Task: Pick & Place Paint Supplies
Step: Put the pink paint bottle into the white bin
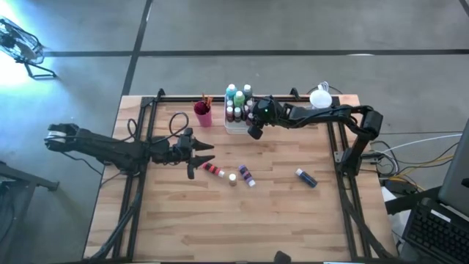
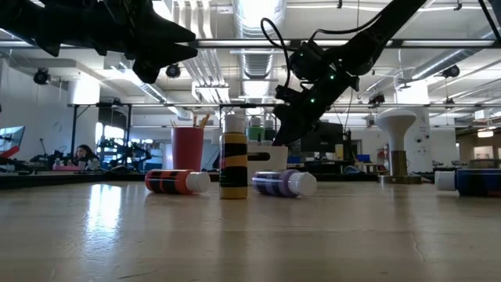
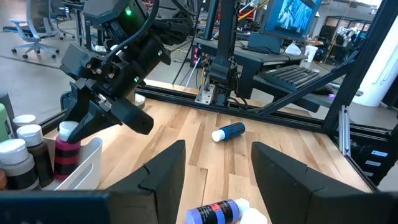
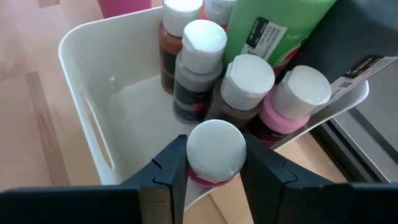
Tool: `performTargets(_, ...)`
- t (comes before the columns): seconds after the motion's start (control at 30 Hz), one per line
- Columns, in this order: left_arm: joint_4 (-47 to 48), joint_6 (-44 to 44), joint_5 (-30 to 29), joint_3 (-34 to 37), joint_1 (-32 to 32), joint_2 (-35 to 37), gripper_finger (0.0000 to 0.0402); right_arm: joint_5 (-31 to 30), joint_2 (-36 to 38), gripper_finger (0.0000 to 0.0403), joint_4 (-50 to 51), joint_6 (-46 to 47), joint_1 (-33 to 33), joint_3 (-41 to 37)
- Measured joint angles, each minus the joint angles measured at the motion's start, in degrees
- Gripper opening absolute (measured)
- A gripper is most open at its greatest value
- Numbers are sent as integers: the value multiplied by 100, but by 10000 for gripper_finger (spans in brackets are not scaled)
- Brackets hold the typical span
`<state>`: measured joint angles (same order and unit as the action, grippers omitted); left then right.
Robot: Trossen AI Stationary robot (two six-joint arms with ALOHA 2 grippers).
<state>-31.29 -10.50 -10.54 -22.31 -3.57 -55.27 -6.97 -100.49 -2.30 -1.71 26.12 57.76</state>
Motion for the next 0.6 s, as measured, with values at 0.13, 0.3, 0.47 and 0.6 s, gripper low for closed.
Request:
performTargets(0.13, 1, 0, 0, 0, 0, 0, 190, 44, 4, 110, 1, 10, 59, 0)
performTargets(0.3, 1, 0, 1, 0, 0, 0, 190, 248, -54, 110, -17, 72, 122, 4)
performTargets(0.47, 2, 0, 0, 0, 0, 0, 190, 227, -177, 148, -118, 130, 137, 22)
performTargets(0.6, 2, 0, 0, 0, 0, 0, 190, 213, -184, 169, -153, 126, 137, 19)
